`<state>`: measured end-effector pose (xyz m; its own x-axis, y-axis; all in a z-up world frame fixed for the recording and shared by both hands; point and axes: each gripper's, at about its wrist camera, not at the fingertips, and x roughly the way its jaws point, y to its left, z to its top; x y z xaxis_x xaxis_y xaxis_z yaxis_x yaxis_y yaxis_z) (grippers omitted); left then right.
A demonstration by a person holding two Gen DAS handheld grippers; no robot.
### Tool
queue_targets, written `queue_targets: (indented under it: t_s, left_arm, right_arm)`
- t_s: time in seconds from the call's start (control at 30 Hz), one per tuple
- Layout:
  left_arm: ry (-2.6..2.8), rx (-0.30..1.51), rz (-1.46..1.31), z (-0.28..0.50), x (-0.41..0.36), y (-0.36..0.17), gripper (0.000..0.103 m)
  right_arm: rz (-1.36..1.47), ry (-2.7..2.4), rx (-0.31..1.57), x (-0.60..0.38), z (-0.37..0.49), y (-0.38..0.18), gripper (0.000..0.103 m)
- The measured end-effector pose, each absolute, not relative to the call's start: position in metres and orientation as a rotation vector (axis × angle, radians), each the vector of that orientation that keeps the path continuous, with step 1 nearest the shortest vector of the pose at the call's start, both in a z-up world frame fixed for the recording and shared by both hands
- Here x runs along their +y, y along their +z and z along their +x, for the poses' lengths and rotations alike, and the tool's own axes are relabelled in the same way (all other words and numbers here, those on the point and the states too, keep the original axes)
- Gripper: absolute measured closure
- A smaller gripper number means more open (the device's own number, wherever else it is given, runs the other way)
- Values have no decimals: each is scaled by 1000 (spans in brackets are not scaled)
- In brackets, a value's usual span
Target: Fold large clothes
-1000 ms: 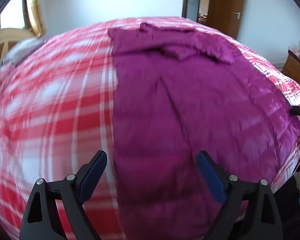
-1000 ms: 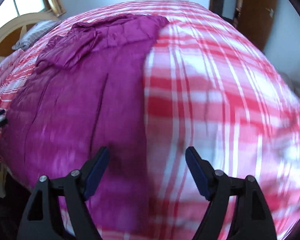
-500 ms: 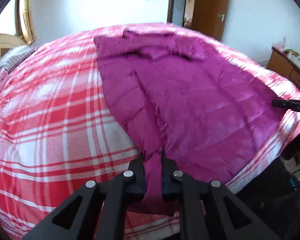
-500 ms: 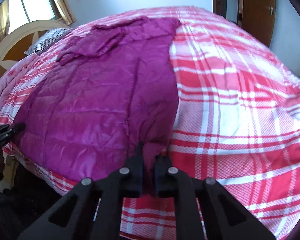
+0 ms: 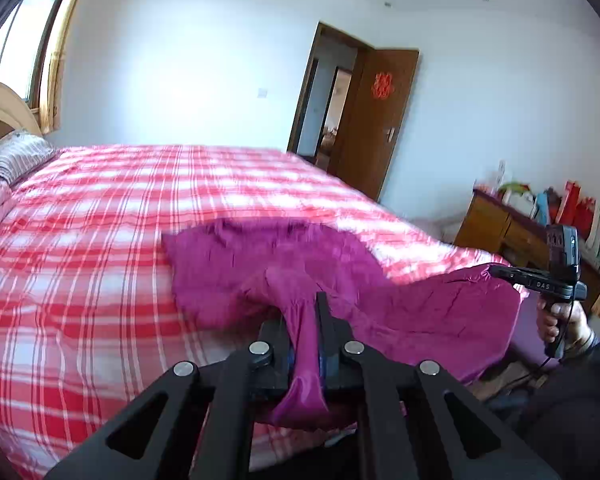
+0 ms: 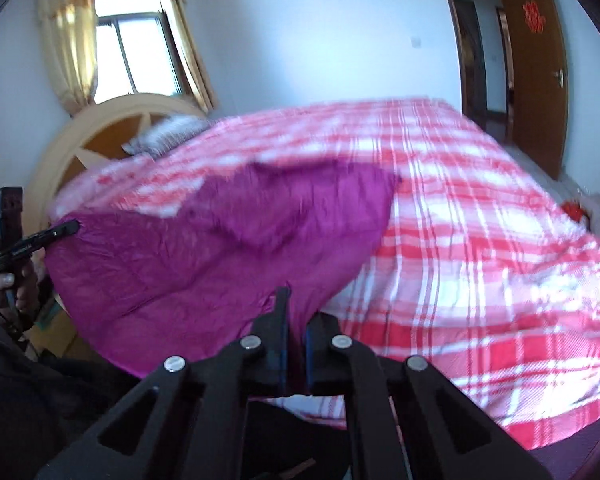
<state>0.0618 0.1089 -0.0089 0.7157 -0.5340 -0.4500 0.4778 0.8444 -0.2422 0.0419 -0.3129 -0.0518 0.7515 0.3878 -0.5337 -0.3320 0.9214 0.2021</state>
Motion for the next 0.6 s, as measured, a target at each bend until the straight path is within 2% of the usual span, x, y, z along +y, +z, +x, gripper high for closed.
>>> queue_targets:
  t_s: [0.1,0.23,0.43,0.6]
  left_arm:
    - [-544,504,-84,95,105,0,96]
    - [-536,565,-101,174,96,-6,96]
    - [-474,682,-153,302,84,-35,96]
    - [-368,783,-146,380,83,-76,94]
  right_arm:
    - [89,390,534,-314,62,-29,96]
    - [110,353,515,-317,138,-17,96]
    - [123,255,587,-309,263,-33,96]
    - [160,209,667,-313,332,-57,96]
